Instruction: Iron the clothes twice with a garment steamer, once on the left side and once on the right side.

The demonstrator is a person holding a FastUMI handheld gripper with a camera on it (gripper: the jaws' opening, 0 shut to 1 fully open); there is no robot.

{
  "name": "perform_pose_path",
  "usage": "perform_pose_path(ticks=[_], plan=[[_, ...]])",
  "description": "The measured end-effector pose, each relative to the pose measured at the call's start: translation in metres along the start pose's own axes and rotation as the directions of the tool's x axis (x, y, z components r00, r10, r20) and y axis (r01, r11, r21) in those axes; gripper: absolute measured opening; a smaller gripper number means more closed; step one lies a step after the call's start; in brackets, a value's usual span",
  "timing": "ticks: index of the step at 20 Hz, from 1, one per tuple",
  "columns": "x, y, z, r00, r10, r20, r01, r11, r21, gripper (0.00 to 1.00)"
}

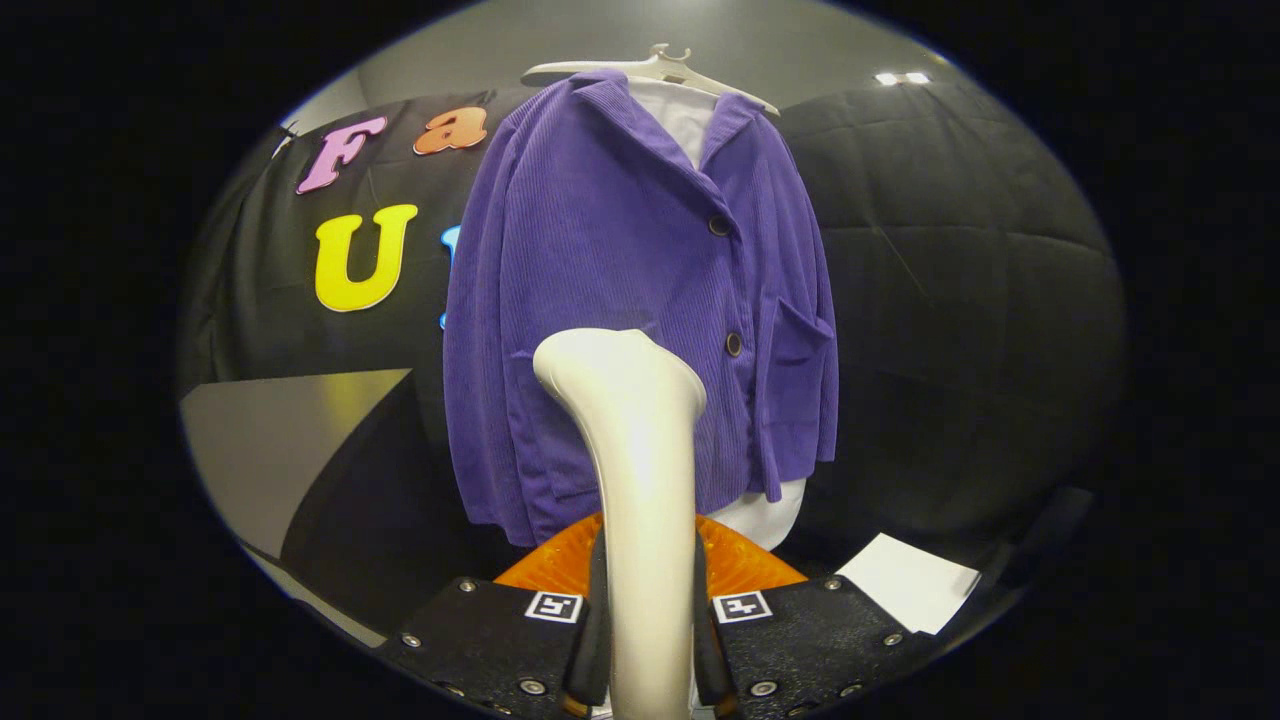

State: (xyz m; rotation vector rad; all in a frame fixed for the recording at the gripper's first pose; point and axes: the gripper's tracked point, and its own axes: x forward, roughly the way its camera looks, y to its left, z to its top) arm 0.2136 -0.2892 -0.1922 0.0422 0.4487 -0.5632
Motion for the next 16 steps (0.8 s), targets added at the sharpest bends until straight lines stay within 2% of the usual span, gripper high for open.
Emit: perform_pose_path(ticks=[9, 16], plan=[[0.006, -0.009, -0.088, 0.986, 0.000, -0.167, -0.001, 1.000, -0.011, 0.33], [-0.005, -0.016, -0.135, 0.967, 0.004, -0.254, -0.009, 1.000, -0.020, 0.33]])
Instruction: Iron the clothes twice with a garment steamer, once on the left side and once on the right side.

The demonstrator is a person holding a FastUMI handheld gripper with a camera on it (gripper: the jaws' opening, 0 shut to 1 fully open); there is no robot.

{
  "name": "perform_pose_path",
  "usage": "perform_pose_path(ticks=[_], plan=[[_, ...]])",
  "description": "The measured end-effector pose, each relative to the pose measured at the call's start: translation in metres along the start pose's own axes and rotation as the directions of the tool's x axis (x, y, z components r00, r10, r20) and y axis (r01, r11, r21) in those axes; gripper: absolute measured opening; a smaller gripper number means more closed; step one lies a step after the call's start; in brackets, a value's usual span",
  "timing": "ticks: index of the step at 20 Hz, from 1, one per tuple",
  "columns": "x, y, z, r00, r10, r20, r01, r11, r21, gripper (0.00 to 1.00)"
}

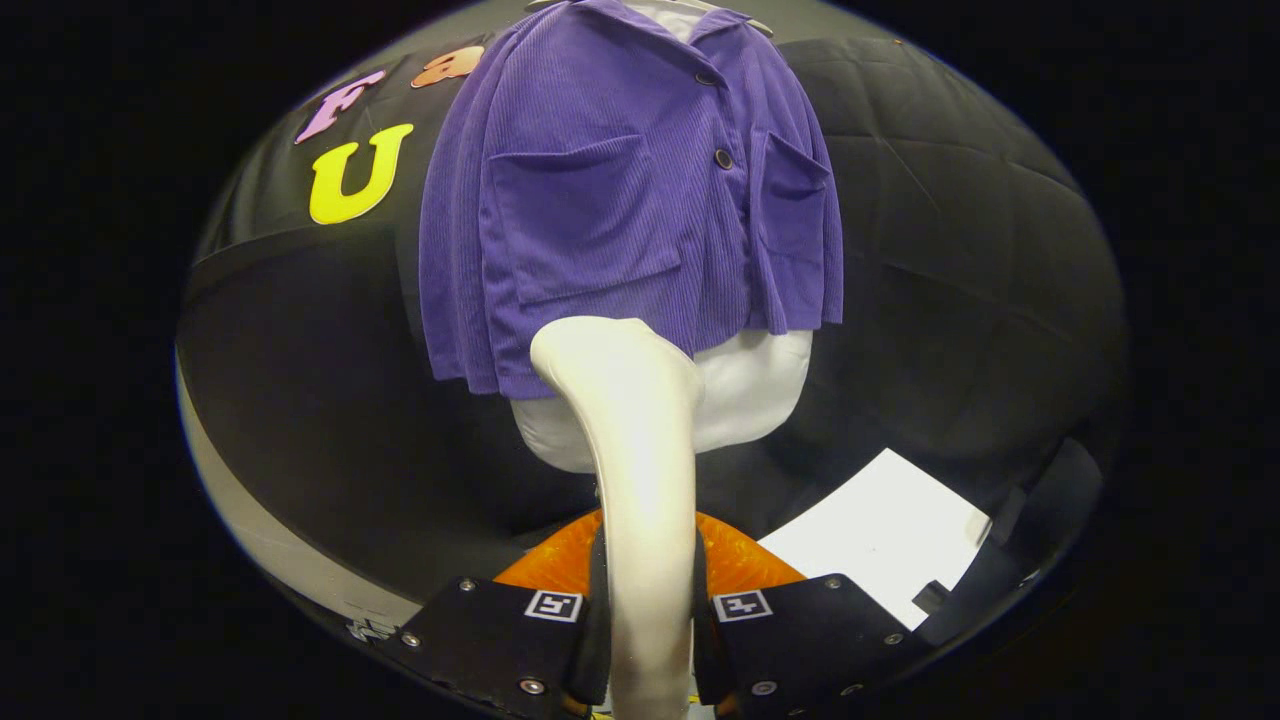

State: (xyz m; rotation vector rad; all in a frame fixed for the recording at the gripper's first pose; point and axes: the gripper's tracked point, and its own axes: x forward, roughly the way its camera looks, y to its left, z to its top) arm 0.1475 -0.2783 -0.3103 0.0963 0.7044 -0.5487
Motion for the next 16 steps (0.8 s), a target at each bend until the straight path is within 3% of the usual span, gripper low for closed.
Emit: perform_pose_path(ticks=[3, 6, 10, 16], plan=[[-0.013, -0.002, -0.013, 1.000, 0.000, -0.013, 0.000, 1.000, -0.011, 0.33], [-0.040, -0.013, 0.008, 0.999, -0.015, 0.044, 0.015, 1.000, -0.002, 0.33], [-0.085, -0.029, 0.077, 0.978, -0.059, 0.201, 0.051, 0.998, 0.043, 0.33], [-0.142, -0.045, 0.193, 0.907, -0.122, 0.402, 0.101, 0.992, 0.073, 0.33]])
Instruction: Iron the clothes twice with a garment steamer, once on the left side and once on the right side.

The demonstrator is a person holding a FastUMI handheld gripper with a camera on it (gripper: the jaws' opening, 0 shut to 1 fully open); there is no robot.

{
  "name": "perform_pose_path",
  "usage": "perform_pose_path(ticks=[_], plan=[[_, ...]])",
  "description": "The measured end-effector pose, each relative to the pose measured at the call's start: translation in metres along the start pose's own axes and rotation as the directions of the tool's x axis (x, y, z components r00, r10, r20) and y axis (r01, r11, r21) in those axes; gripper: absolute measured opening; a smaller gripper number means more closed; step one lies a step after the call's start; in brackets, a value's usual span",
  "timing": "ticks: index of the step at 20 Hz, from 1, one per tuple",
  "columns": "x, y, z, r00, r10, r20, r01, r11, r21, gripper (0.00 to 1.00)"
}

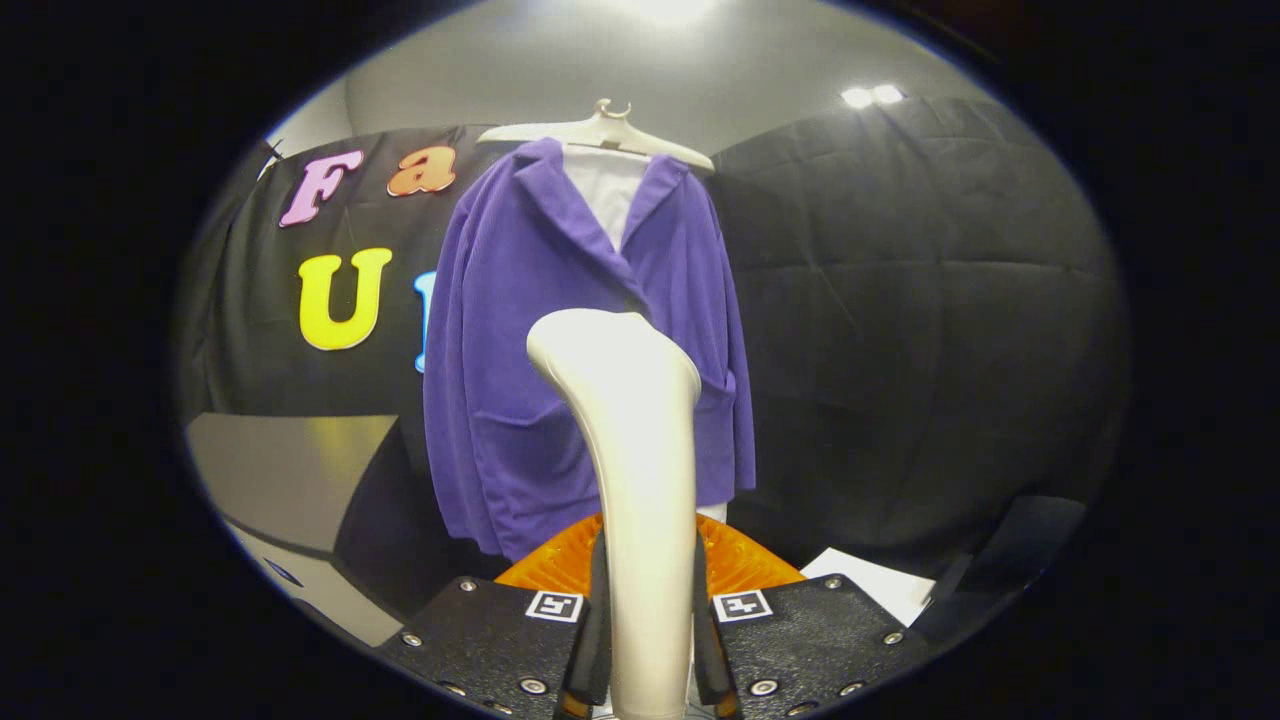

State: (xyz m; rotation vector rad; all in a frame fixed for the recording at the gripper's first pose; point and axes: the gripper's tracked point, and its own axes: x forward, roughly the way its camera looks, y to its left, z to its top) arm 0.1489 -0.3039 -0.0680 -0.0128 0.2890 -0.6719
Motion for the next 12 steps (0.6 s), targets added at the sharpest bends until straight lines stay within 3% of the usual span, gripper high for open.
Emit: perform_pose_path(ticks=[12], plan=[[0.058, -0.011, 0.176, 0.970, -0.064, 0.234, 0.060, 0.998, 0.021, 0.33]])
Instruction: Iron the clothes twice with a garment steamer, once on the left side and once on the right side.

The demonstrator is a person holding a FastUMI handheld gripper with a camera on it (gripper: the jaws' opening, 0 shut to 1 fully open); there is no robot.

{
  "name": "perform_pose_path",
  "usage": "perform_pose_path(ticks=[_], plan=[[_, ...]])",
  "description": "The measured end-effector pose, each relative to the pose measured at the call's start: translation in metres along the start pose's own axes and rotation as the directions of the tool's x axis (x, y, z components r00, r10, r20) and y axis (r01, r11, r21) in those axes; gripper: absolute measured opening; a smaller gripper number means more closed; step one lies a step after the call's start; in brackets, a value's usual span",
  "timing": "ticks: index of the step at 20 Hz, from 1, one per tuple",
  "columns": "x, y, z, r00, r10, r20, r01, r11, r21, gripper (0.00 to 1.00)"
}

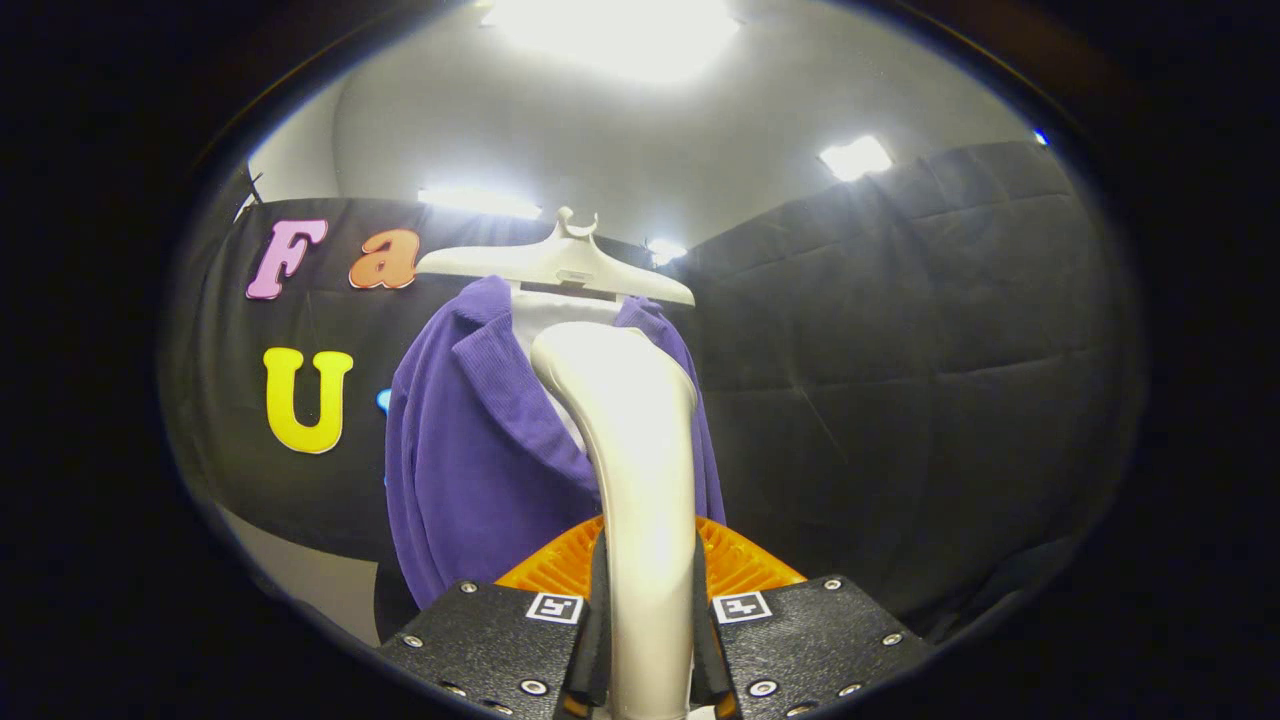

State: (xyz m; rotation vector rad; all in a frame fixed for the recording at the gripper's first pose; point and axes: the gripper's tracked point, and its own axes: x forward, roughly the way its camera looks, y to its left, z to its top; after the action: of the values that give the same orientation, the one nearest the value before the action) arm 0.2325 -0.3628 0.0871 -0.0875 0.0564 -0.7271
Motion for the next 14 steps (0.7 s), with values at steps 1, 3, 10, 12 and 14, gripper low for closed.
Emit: perform_pose_path(ticks=[1, 3, 10, 12, 14], plan=[[0.010, 0.001, 0.008, 1.000, 0.000, 0.009, 0.000, 1.000, -0.013, 0.33], [0.029, 0.002, 0.024, 1.000, -0.004, 0.021, 0.004, 1.000, -0.025, 0.33], [0.102, -0.008, 0.045, 0.998, -0.048, 0.027, 0.048, 0.999, -0.012, 0.32], [0.119, -0.010, 0.038, 0.999, -0.053, 0.009, 0.053, 0.999, -0.005, 0.32], [0.127, -0.009, 0.024, 0.999, -0.041, -0.018, 0.042, 0.999, 0.008, 0.33]])
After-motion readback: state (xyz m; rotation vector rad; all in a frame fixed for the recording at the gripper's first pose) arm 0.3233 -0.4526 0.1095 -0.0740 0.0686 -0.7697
